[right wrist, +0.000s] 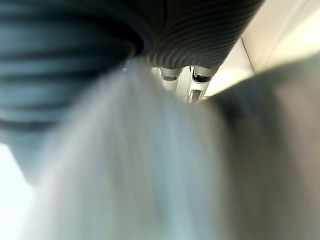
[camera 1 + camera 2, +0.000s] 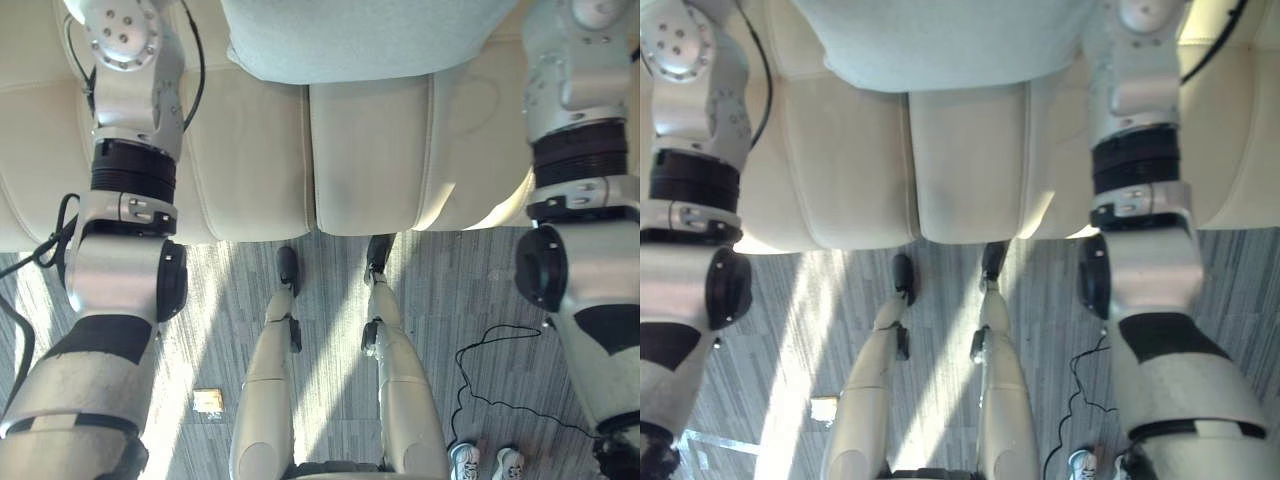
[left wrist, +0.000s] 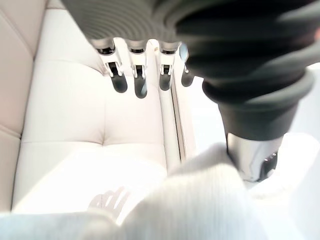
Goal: Pick up cushions and gather them together orderly.
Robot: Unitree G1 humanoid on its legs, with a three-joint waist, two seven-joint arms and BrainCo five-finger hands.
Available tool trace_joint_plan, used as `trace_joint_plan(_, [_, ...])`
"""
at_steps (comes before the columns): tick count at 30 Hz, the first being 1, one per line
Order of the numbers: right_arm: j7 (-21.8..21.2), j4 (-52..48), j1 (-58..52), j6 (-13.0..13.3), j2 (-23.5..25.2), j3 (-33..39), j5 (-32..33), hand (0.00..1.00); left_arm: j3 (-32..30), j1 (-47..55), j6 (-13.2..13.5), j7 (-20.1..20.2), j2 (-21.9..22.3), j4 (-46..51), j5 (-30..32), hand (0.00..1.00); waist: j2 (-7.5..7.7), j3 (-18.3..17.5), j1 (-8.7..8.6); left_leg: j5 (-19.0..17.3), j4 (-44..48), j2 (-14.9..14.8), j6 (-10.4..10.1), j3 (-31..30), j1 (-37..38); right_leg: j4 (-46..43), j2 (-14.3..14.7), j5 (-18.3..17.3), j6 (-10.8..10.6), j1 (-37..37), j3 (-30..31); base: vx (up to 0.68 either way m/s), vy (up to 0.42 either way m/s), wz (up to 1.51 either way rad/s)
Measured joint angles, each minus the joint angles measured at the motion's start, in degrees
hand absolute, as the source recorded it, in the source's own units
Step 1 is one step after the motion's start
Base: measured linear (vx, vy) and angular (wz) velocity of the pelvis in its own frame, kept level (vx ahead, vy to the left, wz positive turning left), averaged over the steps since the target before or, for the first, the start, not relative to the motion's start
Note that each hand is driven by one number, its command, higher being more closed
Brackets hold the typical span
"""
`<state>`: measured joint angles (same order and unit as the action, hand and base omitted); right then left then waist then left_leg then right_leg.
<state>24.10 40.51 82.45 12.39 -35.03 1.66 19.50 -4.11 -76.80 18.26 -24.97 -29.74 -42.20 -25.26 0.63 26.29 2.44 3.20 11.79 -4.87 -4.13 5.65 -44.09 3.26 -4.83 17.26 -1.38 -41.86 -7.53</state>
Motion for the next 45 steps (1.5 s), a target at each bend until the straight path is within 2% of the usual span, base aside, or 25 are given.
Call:
trace_joint_plan(4, [-5.31, -3.26, -10.37, -0.16, -8.11, 0.01, 6.59, 0.0, -5.2, 9.64, -0.02, 4.95, -3.78, 0.44, -8.87, 0.0, 0.0, 0.0, 0.22, -0.45, 1.32, -0.64, -0.46, -0.93, 1.96, -0.03, 0.5, -0.37, -0.33, 3.19, -1.12, -0.05, -0.028, 0.06])
trace_joint_plan(6, [-7.21, -4.98, -14.92, -0.19, -9.03, -0.12, 8.22, 0.0, -6.22, 14.76, 0.1, 6.87, -4.81, 2.95, -11.21, 0.0, 0.0, -0.01, 0.31, -0.63, 1.21, -0.67, -0.63, -1.35, 3.83, -0.01, 0.53, -1.63, -0.38, 5.45, -1.34, -0.03, -0.028, 0.12])
trace_joint_plan(7, [-8.07, -6.36, -17.23, -0.15, -9.35, -0.13, 8.38, 0.0, -6.24, 17.45, 0.13, 7.9, -5.24, 4.63, -11.78, 0.0, 0.01, -0.05, 0.46, -0.63, 0.95, -0.58, -0.64, -1.4, 4.76, -0.03, 0.49, -2.34, 0.41, 6.36, -1.42, -0.02, -0.042, 0.12])
trace_joint_plan(11, [-12.06, -14.65, -30.45, 0.62, -9.47, 0.02, 9.87, 0.0, -7.32, 31.21, 2.06, 11.73, -5.12, 12.49, -12.02, 0.0, 0.07, -0.17, 1.13, 0.8, -3.41, -0.44, -1.09, -1.81, 9.58, 0.31, 0.63, -3.76, 1.02, 9.74, -2.55, -0.01, -0.054, 0.12])
trace_joint_plan(13, [-12.73, -17.76, -37.85, 1.31, -5.6, 2.41, 9.78, 0.0, -7.38, 37.74, 2.31, 11.85, -2.07, 14.73, -11.39, 0.0, 0.16, -0.35, 1.1, 1.76, -6.02, -0.25, -1.3, -2.31, 12.13, 0.9, 0.64, -3.83, 1.01, 11.62, -3.0, 0.03, -0.041, 0.16])
trace_joint_plan(14, [-12.76, -19.63, -44.92, 1.97, 1.03, 5.55, 9.13, 0.0, -7.17, 43.92, 2.24, 12.69, 3.6, 16.55, -9.54, 0.0, 0.19, -0.47, 1.1, 2.17, -7.15, 0.05, -1.34, -2.93, 14.28, 1.12, 0.65, -3.85, 1.12, 13.61, -3.39, 0.05, -0.012, 0.14])
trace_joint_plan(16, [-12.8, -19.8, -49.41, 2.31, 5.76, 7.38, 7.56, 0.0, -6.4, 47.84, 2.13, 13.24, 8.2, 17.03, -8.45, 0.0, 0.2, -0.5, 1.01, 2.16, -7.54, 0.27, -1.33, -3.21, 15.67, 1.21, 0.6, -4.03, 1.12, 14.99, -3.55, 0.05, 0.007, 0.1])
trace_joint_plan(19, [-12.76, -19.96, -61.2, 2.3, 17.62, 9.33, 4.24, 0.0, -0.71, 58.04, 0.11, 15.51, 19.04, 17.12, -4.94, 0.0, 0.21, -0.59, 0.96, 1.5, -7.74, 0.47, -0.92, -3.35, 19.6, 1.3, 0.2, -5.16, 0.53, 19.18, -4.14, 0.06, 0.029, 0.1])
trace_joint_plan(20, [-12.8, -19.93, -63.97, 2.2, 20.05, 9.3, 2.06, 0.0, 0.63, 60.26, -0.56, 16.45, 20.88, 16.95, -3.6, 0.0, 0.27, -0.98, 0.96, 1.05, -7.7, 0.49, -0.82, -3.38, 20.38, 1.15, 0.16, -5.68, 0.67, 19.97, -4.2, 0.04, 0.032, 0.06])
trace_joint_plan(21, [-13.28, -19.86, -69.12, 1.99, 24.28, 9.17, -0.84, 0.0, 2.74, 64.31, -1.54, 17.76, 23.33, 16.47, -1.5, 0.0, 0.49, -3.24, 1.04, 0.62, -7.59, 0.48, -0.72, -3.36, 20.65, 0.64, 0.06, -6.41, 0.5, 20.14, -4.31, 0.06, 0.036, 0.02])
trace_joint_plan(23, [-14.07, -18.9, -74.3, 1.0, 28.43, 9.12, -3.9, 0.0, 4.14, 67.93, -2.65, 19.07, 25.4, 14.47, 1.48, 0.0, 0.59, -3.88, 1.07, -0.06, -7.58, 0.4, -0.69, -3.39, 23.81, 0.08, 0.03, -7.68, 0.41, 23.04, -4.36, 0.06, 0.022, 0.01])
trace_joint_plan(24, [-14.8, -16.79, -78.05, 0.35, 30.79, 8.69, -5.94, 0.0, 4.19, 70.67, -3.52, 19.73, 26.53, 11.4, 4.11, 0.0, 0.63, -5.71, 0.98, -0.91, -7.56, 0.35, -0.89, -3.41, 26.35, -0.09, 0.11, -8.92, -0.25, 25.55, -4.47, 0.05, 0.014, 0.0])
trace_joint_plan(27, [-16.0, -9.01, -83.87, -0.54, 32.92, 7.98, -8.72, 0.0, 4.01, 75.09, -4.85, 20.28, 27.13, 3.9, 8.38, 0.0, 0.82, -12.21, 0.87, -2.39, -8.12, 0.39, -0.91, -3.53, 29.64, -0.18, 0.32, -10.42, -0.51, 28.62, -4.57, 0.08, 0.018, 0.01])
trace_joint_plan(30, [-17.01, -1.1, -86.57, -1.93, 32.85, 7.52, -10.65, 0.0, 3.44, 77.09, -5.56, 20.26, 26.87, -3.46, 12.64, 0.0, 0.97, -15.19, 0.68, -2.45, -10.37, 0.54, -1.12, -3.89, 33.35, 0.33, 0.3, -11.23, -0.28, 31.54, -4.66, 0.07, 0.018, 0.03])
trace_joint_plan(34, [-17.78, 6.82, -88.34, -3.67, 32.83, 7.67, -12.84, 0.0, 1.64, 80.41, -7.63, 20.33, 26.48, -10.77, 17.05, 0.0, 1.4, -17.83, 0.44, -2.45, -13.17, 0.63, -1.13, -3.2, 38.77, 1.83, 0.42, -11.44, -0.83, 35.98, -4.2, 0.07, 0.006, -0.07])
trace_joint_plan(38, [-18.56, 11.11, -89.44, -4.2, 32.79, 9.4, -12.81, 0.0, -0.56, 81.51, -7.88, 20.3, 25.42, -13.38, 19.07, 0.0, 1.75, -20.06, 0.33, -2.51, -14.9, 0.82, -1.16, -3.1, 42.0, 2.02, 0.34, -12.07, -1.57, 38.08, -3.75, 0.07, -0.001, -0.07])
trace_joint_plan(43, [-18.56, 14.65, -88.9, -5.25, 32.7, 11.03, -12.78, 0.0, -1.48, 81.97, -8.73, 20.23, 25.16, -14.77, 20.73, 0.0, 2.0, -20.35, 0.11, -2.76, -14.54, 1.58, -0.66, -2.81, 43.69, 1.48, -0.23, -12.29, -1.96, 39.51, -2.76, 0.06, 0.02, -0.04])
trace_joint_plan(44, [-18.48, 15.19, -88.49, -5.51, 32.67, 11.48, -12.77, 0.0, -1.46, 81.99, -8.92, 20.17, 25.18, -14.77, 20.69, 0.0, 1.89, -20.28, 0.1, -2.97, -14.3, 1.58, -0.47, -2.5, 43.84, -0.16, -0.34, -12.58, -2.06, 38.82, -2.58, 0.02, 0.024, -0.16])
trace_joint_plan(45, [-18.47, 15.4, -87.89, -5.99, 32.7, 11.63, -12.77, 0.0, -1.46, 82.05, -9.18, 20.17, 25.17, -14.8, 20.68, 0.0, 1.8, -20.14, 0.23, -3.68, -12.84, 1.57, -0.15, -1.97, 43.59, -4.53, -0.89, -14.42, -2.41, 37.04, -2.49, 0.0, 0.035, -0.16])
